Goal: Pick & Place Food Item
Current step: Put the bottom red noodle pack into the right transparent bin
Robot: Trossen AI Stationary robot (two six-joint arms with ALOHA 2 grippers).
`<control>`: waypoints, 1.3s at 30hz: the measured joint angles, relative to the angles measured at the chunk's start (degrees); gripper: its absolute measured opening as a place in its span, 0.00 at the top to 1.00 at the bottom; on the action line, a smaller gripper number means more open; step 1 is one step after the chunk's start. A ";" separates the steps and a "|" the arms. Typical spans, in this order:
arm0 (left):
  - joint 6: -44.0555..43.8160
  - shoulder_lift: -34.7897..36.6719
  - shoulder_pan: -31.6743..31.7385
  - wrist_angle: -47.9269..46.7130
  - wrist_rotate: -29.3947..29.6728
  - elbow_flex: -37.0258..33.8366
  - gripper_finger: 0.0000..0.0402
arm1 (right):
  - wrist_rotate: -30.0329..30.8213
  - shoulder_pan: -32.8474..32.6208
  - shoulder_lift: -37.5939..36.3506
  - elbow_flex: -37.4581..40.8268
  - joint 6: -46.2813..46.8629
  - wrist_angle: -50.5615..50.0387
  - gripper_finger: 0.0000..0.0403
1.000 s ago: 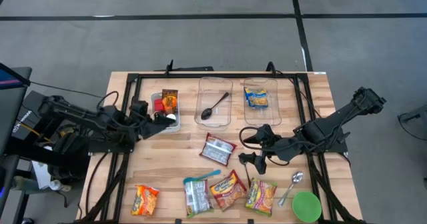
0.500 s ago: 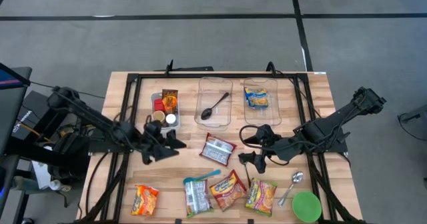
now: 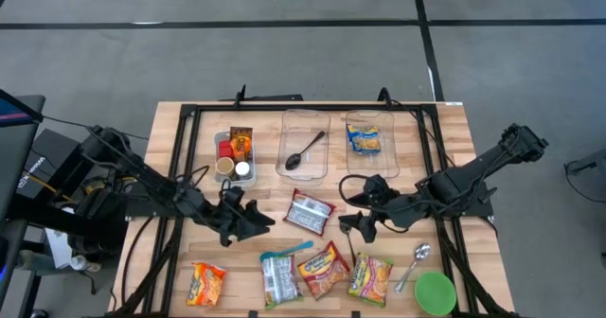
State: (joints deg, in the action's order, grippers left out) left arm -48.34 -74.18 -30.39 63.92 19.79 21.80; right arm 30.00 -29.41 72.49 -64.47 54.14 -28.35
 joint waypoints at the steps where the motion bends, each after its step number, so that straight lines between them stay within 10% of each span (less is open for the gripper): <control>1: -0.13 -0.61 0.00 0.00 0.02 0.00 0.51 | -0.02 0.00 0.00 0.00 0.94 -0.68 0.20; 16: 9.79 -2.39 -3.12 -2.94 -1.61 8.59 0.57 | -0.08 -0.57 2.44 -0.04 18.04 -10.97 0.30; 39: 2.72 -2.39 -7.12 -50.00 -1.60 23.47 0.83 | -7.97 -0.52 16.06 0.00 30.07 -11.43 0.30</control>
State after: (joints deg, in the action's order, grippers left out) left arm -45.62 -76.58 -37.51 13.92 18.20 45.28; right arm 22.03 -29.93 88.55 -64.47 84.21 -39.78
